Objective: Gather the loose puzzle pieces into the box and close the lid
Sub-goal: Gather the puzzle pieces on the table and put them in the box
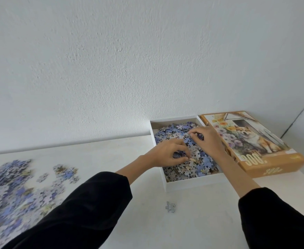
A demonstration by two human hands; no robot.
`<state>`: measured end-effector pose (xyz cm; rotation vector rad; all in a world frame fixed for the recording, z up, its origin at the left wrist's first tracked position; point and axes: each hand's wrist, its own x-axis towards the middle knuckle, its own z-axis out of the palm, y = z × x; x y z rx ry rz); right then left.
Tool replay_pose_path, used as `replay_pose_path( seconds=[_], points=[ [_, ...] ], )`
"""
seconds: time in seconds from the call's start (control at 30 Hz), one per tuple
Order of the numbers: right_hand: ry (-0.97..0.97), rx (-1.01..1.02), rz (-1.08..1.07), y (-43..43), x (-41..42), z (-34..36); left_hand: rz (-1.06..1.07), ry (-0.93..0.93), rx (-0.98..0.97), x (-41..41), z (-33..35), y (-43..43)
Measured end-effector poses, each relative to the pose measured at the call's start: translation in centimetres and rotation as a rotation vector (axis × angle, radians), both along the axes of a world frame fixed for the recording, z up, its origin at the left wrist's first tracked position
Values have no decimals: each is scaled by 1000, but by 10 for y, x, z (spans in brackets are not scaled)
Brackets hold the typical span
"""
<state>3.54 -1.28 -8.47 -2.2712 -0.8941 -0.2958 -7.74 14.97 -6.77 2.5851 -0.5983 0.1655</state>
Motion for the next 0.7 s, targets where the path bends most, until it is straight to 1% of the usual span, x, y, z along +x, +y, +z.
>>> replay_pose_path(
  seconds=[0.13, 0.27, 0.37, 0.4, 0.43, 0.5, 0.53, 0.6, 0.7],
  points=[
    [13, -45, 5, 0, 0, 0, -15, 37, 76, -4, 0, 3],
    [32, -9, 23, -2, -7, 2, -9, 89, 151, -12, 1, 1],
    [55, 9, 20, -3, -15, 6, -13, 132, 323, -18, -1, 1],
    [84, 11, 16, -4, -17, 8, -14, 165, 367, -20, 0, 2],
    [118, 8, 12, -6, -18, 9, -12, 206, 369, -22, 0, 3],
    [163, -6, 0, -10, -21, 12, -1, 277, 255, -26, 6, 5],
    [165, -4, -6, -12, -23, 12, -5, 275, 178, -28, 9, 6],
    [135, -3, -17, -17, -31, 14, -20, 179, 75, -34, 15, 11],
    [89, 5, -11, -24, -53, 18, -10, 42, -26, -47, 19, 24]
  ],
)
